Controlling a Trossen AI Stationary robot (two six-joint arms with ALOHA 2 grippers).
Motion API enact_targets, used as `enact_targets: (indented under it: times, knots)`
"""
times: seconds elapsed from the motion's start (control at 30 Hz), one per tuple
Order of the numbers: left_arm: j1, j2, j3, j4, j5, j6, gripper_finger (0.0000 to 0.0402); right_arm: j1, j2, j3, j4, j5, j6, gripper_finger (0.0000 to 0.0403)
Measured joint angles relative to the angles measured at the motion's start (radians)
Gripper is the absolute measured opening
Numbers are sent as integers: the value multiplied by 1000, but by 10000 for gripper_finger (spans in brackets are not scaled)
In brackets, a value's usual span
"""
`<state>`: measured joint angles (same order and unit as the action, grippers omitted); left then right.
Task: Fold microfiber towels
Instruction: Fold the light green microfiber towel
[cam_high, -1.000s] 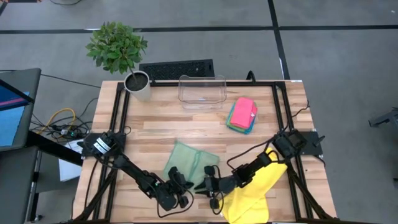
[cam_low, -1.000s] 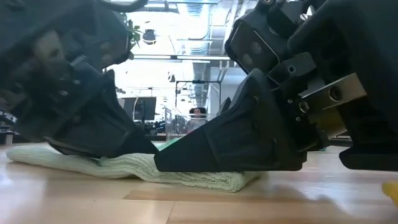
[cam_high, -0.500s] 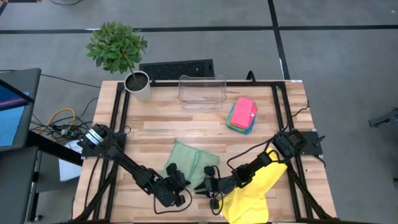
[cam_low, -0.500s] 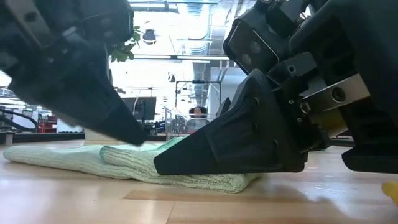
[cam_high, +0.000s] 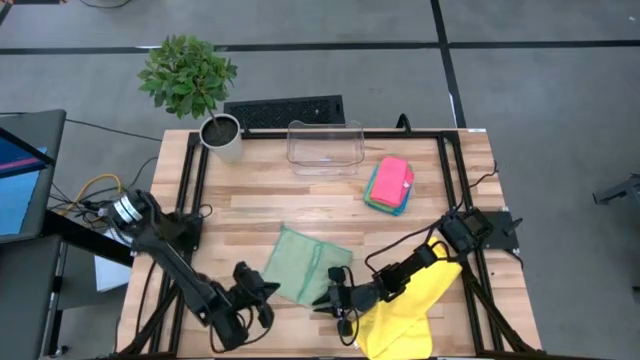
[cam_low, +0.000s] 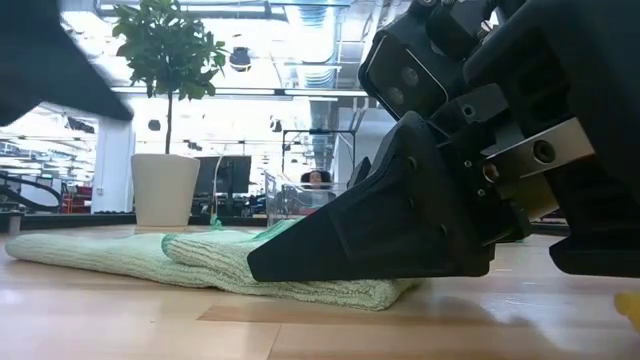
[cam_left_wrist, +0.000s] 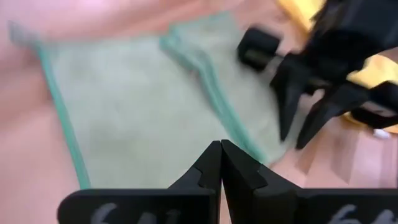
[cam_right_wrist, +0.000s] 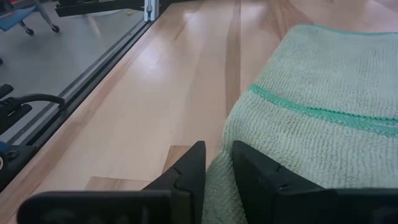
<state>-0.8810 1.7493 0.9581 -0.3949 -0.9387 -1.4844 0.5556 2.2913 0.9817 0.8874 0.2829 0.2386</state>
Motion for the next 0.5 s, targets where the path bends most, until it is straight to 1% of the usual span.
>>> enact_targets:
  times: [0.07, 0.13, 0.2, 0.3, 0.4, 0.43, 0.5]
  knots:
    - [-25, 61, 0, 0, 10, -133, 0, 0, 0, 0, 0, 0, 0, 107]
    - [-52, 123, 0, -3, 29, -224, 0, 0, 0, 0, 0, 0, 0, 107]
    - [-75, 169, 0, -51, 28, -307, 0, 0, 0, 0, 0, -1, -1, 107]
    - [-90, 184, 0, -185, -5, -442, 0, -2, 0, -1, -2, -8, -1, 107]
    - [-94, 182, 0, -329, 21, -546, 5, -2, 0, -1, -2, -9, -1, 107]
    - [-97, 182, 0, -357, 33, -582, 9, -2, 0, -1, -2, -9, -1, 107]
    - [-100, 193, 0, -346, 37, -596, 20, -2, 0, -1, -2, -11, -1, 107]
